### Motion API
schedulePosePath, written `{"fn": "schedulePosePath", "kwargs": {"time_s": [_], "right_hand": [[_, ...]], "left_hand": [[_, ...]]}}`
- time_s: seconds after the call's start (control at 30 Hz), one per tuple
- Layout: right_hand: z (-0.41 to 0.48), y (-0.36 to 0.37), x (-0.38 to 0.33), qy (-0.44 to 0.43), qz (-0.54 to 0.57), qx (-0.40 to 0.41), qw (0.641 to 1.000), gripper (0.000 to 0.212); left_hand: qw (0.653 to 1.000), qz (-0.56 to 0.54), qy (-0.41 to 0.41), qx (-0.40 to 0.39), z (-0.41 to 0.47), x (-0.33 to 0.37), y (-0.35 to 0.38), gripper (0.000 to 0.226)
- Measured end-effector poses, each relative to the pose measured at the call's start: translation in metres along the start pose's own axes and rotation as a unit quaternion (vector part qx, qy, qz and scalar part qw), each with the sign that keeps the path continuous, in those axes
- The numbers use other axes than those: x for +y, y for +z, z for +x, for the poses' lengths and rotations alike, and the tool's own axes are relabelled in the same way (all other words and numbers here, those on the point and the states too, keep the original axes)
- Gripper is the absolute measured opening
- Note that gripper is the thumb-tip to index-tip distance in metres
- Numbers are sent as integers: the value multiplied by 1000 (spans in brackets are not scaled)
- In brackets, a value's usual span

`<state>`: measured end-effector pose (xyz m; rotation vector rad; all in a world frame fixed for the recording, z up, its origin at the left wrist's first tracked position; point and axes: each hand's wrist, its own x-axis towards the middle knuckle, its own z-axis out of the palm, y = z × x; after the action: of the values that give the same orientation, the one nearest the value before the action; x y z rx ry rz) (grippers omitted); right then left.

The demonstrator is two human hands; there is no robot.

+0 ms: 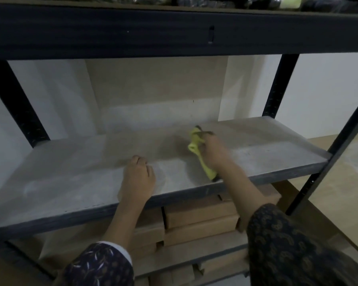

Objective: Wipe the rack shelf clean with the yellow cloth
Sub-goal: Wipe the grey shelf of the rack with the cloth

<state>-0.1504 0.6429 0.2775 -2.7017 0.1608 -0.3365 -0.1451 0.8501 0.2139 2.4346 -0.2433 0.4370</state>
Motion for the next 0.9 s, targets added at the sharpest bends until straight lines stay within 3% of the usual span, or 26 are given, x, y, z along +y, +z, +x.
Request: {"fn": "schedulePosePath", "kwargs": {"time_s": [0.13, 0.27, 0.53, 0.9], "right_hand": [[29, 59, -47, -141, -31, -141, 980, 36], [64, 89, -57, -169, -52, -123, 977, 46], [120, 103, -43, -93, -13, -60, 994, 32], [103, 63, 44, 142, -116, -12, 983, 55]], "left_hand": [[1000, 3, 15, 23, 0, -4, 0, 28], [999, 7, 10, 36, 2, -8, 3, 26], [999, 6, -4, 45, 2, -6, 4, 22], [999, 10, 14, 39, 1, -7, 4, 23]]}}
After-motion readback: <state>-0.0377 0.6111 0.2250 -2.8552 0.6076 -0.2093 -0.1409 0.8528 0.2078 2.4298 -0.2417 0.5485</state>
